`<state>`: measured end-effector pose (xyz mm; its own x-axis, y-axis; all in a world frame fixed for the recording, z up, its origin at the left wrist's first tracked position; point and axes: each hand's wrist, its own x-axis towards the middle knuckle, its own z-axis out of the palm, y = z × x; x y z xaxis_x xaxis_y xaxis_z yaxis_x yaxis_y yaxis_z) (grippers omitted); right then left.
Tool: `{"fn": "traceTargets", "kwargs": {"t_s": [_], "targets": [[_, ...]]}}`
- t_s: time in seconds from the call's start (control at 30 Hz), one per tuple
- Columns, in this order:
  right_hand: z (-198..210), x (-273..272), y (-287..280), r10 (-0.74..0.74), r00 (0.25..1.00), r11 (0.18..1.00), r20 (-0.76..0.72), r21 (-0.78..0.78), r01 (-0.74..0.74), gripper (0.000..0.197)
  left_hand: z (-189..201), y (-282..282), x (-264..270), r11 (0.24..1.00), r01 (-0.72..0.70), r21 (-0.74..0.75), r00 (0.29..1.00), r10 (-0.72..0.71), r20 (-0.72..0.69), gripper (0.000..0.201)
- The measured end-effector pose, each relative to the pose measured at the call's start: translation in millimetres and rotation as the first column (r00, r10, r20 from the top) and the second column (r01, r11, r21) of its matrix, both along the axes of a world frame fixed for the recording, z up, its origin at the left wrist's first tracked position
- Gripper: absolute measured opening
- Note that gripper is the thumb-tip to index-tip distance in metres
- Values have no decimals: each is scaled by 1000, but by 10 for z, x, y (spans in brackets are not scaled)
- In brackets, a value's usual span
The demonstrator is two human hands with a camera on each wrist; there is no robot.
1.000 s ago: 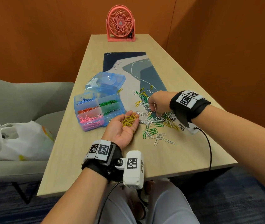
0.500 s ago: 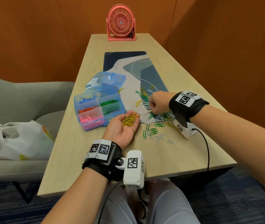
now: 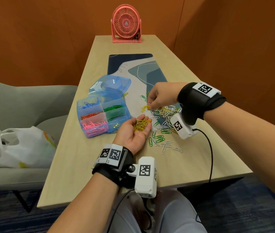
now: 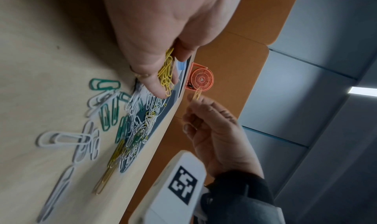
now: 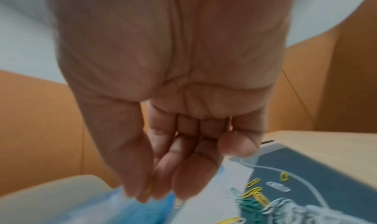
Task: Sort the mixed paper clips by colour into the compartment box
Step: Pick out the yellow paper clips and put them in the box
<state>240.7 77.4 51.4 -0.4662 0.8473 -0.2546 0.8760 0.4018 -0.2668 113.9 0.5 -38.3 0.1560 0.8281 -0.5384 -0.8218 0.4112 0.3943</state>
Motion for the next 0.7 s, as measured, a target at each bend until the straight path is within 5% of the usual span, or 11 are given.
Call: {"fn": "traceTargets", "kwargs": {"t_s": [0.1,0.4,0.7], "targets": [[3,-45,28,26,998,998,-61,-59,-29,10,-9,26,7,1000,-9,-4,999,9,31,36],[-407,-316,421,-35,995,976,88,216,15,17,-39,47,-69,1000,-11,7,999,11,47,34],[-439,-230,548,-74,969,990,235,136,42,17,-58,74,-105,999,30,12,999,-31,26,36]]}}
